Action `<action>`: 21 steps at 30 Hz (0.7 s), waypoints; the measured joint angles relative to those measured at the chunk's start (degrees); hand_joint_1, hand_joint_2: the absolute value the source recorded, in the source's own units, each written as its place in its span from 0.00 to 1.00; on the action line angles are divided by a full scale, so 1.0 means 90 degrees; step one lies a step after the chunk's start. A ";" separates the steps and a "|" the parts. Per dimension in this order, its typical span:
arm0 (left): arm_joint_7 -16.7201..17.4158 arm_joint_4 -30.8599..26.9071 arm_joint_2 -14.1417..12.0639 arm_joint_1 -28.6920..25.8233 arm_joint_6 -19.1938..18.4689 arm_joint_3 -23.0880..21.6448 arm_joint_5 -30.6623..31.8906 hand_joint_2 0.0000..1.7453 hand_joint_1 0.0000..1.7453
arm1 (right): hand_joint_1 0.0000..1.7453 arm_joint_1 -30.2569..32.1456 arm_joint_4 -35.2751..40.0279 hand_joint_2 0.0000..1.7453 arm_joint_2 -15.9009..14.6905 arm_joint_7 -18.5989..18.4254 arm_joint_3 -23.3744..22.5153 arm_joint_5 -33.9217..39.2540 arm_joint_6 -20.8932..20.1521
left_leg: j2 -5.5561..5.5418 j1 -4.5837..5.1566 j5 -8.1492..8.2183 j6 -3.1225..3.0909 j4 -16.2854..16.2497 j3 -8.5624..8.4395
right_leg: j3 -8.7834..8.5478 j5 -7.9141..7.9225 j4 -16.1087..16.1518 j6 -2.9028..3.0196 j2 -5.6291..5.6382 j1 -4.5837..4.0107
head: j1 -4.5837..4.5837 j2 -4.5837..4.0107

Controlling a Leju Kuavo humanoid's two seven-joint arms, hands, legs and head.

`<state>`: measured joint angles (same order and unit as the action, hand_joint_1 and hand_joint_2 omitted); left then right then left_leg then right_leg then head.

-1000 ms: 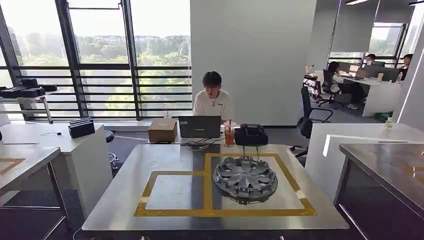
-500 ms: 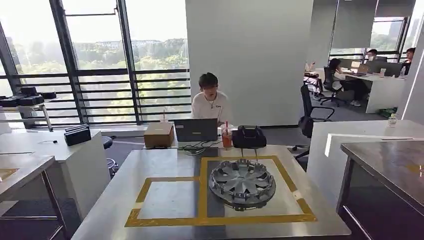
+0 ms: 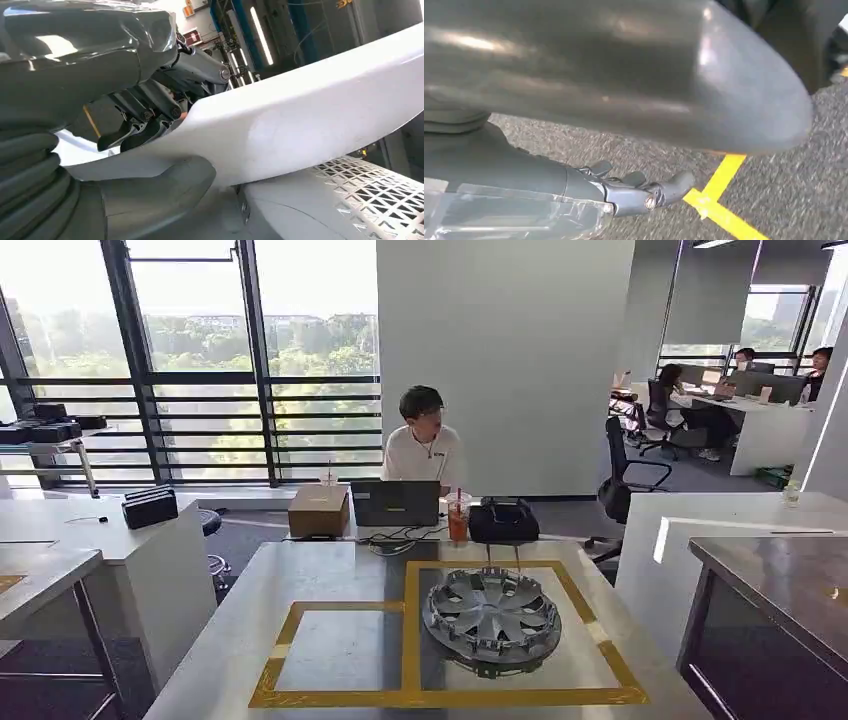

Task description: Take the parts from the cabinet and place them on the table.

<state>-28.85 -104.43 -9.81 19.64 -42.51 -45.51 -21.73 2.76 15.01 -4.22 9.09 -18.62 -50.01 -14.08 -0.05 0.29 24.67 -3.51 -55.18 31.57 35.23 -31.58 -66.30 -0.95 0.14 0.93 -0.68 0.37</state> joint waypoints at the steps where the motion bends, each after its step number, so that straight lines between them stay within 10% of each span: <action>1: -0.0005 0.0002 -0.0007 -0.0002 0.0007 -0.0022 0.0005 1.00 1.00 | 0.00 0.0000 -0.0026 0.00 -0.0005 0.0000 0.0000 -0.0014 0.0005 | -0.0001 0.0006 0.0030 -0.0011 0.0000 -0.0015 | 0.0337 -0.0145 -0.0524 -0.0008 0.0000 0.0009 | -0.0002 0.0000; 3: -0.0005 0.0007 -0.0022 -0.0004 0.0024 -0.0053 0.0007 1.00 1.00 | 0.00 0.0014 -0.0073 0.00 -0.0005 0.0000 0.0000 -0.0036 0.0005 | -0.0030 0.0004 0.0108 0.0009 -0.0004 -0.0091 | 0.0743 -0.0104 -0.0951 -0.0115 -0.0001 0.0028 | 0.0014 0.0000; 7: -0.0005 0.0007 -0.0053 0.0000 0.0032 -0.0065 0.0015 1.00 1.00 | 0.00 0.0019 -0.0129 0.00 -0.0010 0.0039 0.0002 -0.0058 0.0005 | -0.0045 -0.0010 0.0383 0.0141 -0.0100 -0.0315 | 0.0025 0.0960 0.1025 -0.0371 -0.0045 0.0120 | 0.0041 0.0000; 9: -0.0005 0.0005 -0.0070 0.0003 0.0041 -0.0068 0.0019 1.00 1.00 | 0.00 -0.0019 -0.0165 0.00 -0.0007 0.0041 0.0002 -0.0063 0.0007 | -0.0047 0.0035 0.0496 0.0204 -0.0154 -0.0289 | -0.0054 0.0871 0.0997 -0.0127 -0.0013 0.0072 | 0.0014 0.0002; 13: -0.0002 0.0000 -0.0085 0.0023 0.0041 -0.0073 0.0022 1.00 1.00 | 0.00 -0.0009 -0.0182 0.00 0.0010 0.0071 0.0002 -0.0092 0.0010 | -0.0030 -0.0023 0.0662 0.0320 -0.0289 -0.0314 | -0.0135 0.0773 0.1003 0.0055 0.0008 0.0092 | 0.0005 0.0000; 17: 0.0003 0.0019 -0.0119 0.0034 0.0053 -0.0114 0.0056 1.00 1.00 | 0.00 -0.0034 -0.0211 0.00 0.0017 0.0192 0.0002 -0.0102 0.0022 | -0.0026 -0.0079 0.1334 0.0422 -0.2217 0.0848 | -0.0259 0.0644 0.1002 0.0164 0.0008 0.0064 | -0.0027 0.0000; 19: 0.0010 0.0041 -0.0131 0.0035 0.0075 -0.0141 0.0100 1.00 1.00 | 0.00 -0.0040 -0.0228 0.00 0.0027 0.0269 0.0002 -0.0080 0.0022 | -0.0026 -0.0082 0.0968 0.0395 -0.2156 0.1021 | -0.0366 0.0563 0.1002 0.0155 0.0030 0.0042 | -0.0034 0.0000; 21: 0.0010 0.0044 -0.0153 0.0051 0.0107 -0.0167 0.0102 1.00 1.00 | 0.00 -0.0049 -0.0238 0.00 0.0032 0.0328 0.0002 -0.0048 0.0024 | -0.0027 -0.0053 0.0190 0.0293 -0.1095 0.0654 | -0.0520 0.0476 0.1010 0.0150 0.0048 0.0002 | -0.0044 0.0000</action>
<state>-28.76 -104.04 -11.19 20.09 -41.55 -47.01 -20.81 2.31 12.87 -3.93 12.04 -18.60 -50.45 -13.86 -0.29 -0.18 26.39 -0.87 -65.04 37.46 30.55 -27.30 -57.21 0.40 0.57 0.95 -1.07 0.37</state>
